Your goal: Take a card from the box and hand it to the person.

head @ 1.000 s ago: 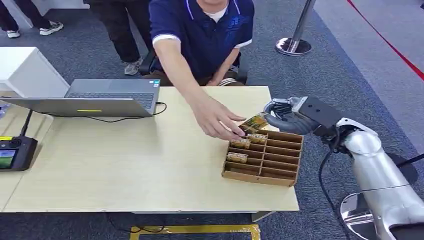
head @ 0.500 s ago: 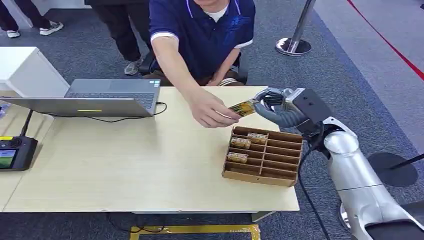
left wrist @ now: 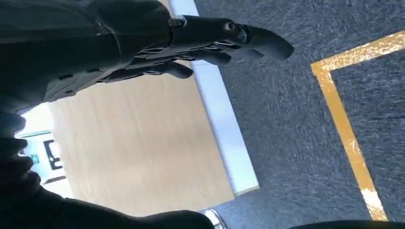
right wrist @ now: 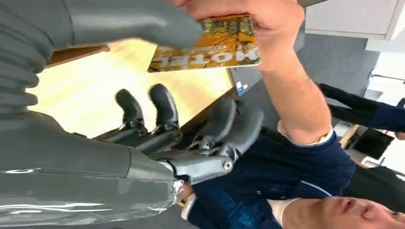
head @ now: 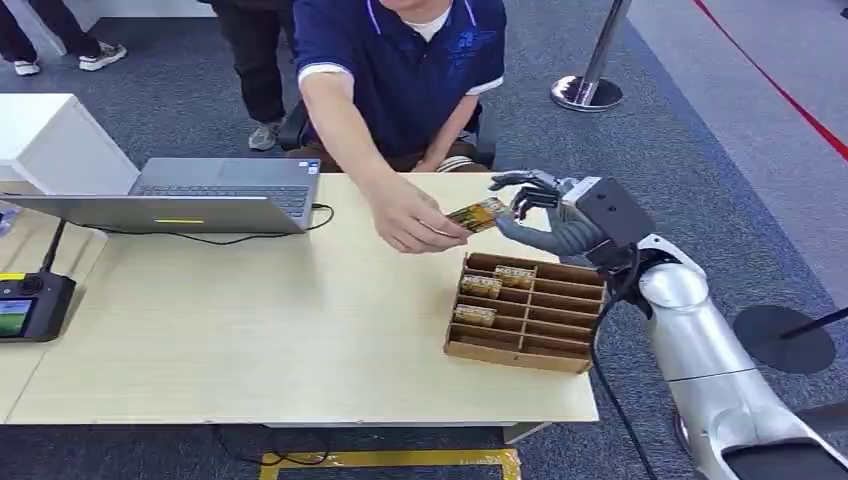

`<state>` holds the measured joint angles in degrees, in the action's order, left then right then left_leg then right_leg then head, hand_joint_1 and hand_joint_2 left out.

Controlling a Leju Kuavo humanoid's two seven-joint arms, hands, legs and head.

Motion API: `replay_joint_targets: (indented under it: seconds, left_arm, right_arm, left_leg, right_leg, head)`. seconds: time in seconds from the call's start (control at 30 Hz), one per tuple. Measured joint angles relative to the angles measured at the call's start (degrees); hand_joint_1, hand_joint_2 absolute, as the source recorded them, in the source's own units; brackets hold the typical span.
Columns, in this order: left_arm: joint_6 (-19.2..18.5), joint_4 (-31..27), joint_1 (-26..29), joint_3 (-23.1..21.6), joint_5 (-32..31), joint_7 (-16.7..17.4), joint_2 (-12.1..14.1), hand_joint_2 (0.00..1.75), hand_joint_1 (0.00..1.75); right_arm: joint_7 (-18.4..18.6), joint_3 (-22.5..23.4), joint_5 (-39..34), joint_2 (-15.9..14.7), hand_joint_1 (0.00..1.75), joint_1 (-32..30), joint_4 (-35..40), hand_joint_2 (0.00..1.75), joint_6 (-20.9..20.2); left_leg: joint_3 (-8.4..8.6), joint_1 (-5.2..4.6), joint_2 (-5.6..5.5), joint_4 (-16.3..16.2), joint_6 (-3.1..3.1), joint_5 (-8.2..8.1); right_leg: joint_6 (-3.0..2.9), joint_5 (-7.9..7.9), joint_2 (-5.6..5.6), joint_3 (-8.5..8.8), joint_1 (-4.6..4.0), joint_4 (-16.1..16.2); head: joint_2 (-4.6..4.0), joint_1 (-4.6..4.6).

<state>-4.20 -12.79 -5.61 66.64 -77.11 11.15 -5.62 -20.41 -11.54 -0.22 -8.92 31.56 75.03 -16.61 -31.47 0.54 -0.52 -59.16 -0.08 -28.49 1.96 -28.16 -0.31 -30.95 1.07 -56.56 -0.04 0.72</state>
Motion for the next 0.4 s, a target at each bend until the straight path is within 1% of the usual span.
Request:
replay_joint_targets:
  seconds: [0.03,0.17,0.2,0.23,0.4]
  left_arm:
    - [0.0,0.0,0.0,-0.1,0.0,0.0,0.0,0.0,0.0]
    - [0.6,0.0,0.0,-0.2,0.5,0.3,0.0,0.0,0.0]
    - [0.7,0.0,0.0,-0.2,0.5,0.3,0.0,0.0,0.0]
    - [0.9,0.0,0.0,-0.2,0.5,0.4,0.0,0.0,0.0]
    - [1.0,0.0,0.0,-0.2,0.6,0.4,0.0,0.0,0.0]
  right_arm:
    - [0.0,0.0,0.0,0.0,0.0,0.0,0.0,1.75,0.0]
    - [0.0,0.0,0.0,0.1,0.0,0.0,0.0,1.75,0.1]
    - [0.0,0.0,0.0,0.1,0.7,0.0,0.0,1.75,0.1]
    - [0.0,0.0,0.0,0.2,1.75,0.0,0.0,1.75,0.1]
    - [-0.2,0.0,-0.1,0.4,1.75,0.0,0.0,1.75,0.4]
  left_leg:
    - [0.0,0.0,0.0,0.0,0.0,0.0]
    - [0.0,0.0,0.0,0.0,0.0,0.0]
    - [0.0,0.0,0.0,0.0,0.0,0.0]
    - [0.0,0.0,0.0,0.0,0.0,0.0]
    - [0.01,0.0,0.0,0.0,0.0,0.0]
  right_leg:
    - [0.0,0.0,0.0,0.0,0.0,0.0]
    - [0.0,0.0,0.0,0.0,0.0,0.0]
    - [0.0,0.0,0.0,0.0,0.0,0.0]
    - [0.0,0.0,0.0,0.0,0.0,0.0]
    - [0.0,0.0,0.0,0.0,0.0,0.0]
  head:
    - [0.0,0.0]
    - [0.0,0.0]
    - [0.0,0.0]
    - [0.0,0.0]
    - [0.0,0.0]
